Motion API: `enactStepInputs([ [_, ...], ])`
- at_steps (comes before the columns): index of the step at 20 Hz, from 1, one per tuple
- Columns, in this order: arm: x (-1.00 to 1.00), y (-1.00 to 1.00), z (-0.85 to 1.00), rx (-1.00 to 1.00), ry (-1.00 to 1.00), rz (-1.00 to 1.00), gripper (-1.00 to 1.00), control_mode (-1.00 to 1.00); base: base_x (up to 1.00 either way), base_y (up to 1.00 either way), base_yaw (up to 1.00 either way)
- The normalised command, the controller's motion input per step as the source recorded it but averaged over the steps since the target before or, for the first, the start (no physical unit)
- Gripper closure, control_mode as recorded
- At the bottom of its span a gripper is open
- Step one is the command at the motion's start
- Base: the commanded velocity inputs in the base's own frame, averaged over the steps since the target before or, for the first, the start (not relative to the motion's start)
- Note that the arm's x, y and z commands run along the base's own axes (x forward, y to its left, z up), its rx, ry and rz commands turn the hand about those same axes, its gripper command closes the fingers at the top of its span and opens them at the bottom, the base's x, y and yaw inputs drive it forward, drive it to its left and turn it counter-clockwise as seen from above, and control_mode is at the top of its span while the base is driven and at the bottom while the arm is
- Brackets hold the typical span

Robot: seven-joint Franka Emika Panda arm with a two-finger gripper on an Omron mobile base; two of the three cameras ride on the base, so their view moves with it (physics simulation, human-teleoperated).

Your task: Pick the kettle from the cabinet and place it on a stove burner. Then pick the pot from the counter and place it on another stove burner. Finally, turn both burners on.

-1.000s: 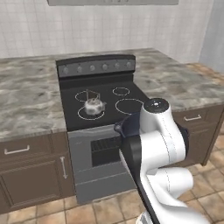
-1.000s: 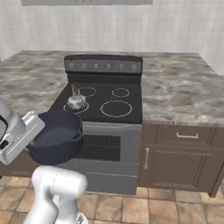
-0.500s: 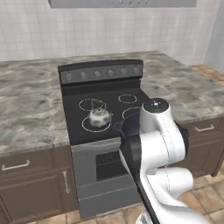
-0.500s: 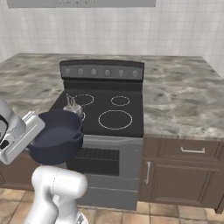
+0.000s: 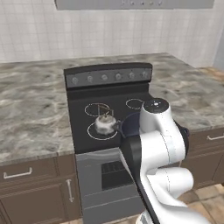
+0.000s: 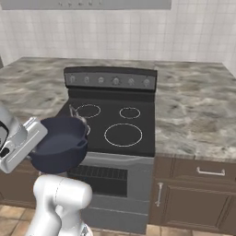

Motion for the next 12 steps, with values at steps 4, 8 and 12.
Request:
enactStepInputs([
  [4, 0.00, 0.00, 0.00, 0.00, 0.00, 0.00, 1.00, 1.00, 0.43, -0.04, 0.09],
  [8, 0.00, 0.00, 0.00, 0.00, 0.00, 0.00, 1.00, 1.00, 0.35, -0.10, 0.07],
  [12, 0.00, 0.00, 0.00, 0.00, 0.00, 0.00, 1.00, 1.00, 0.33, -0.17, 0.07],
])
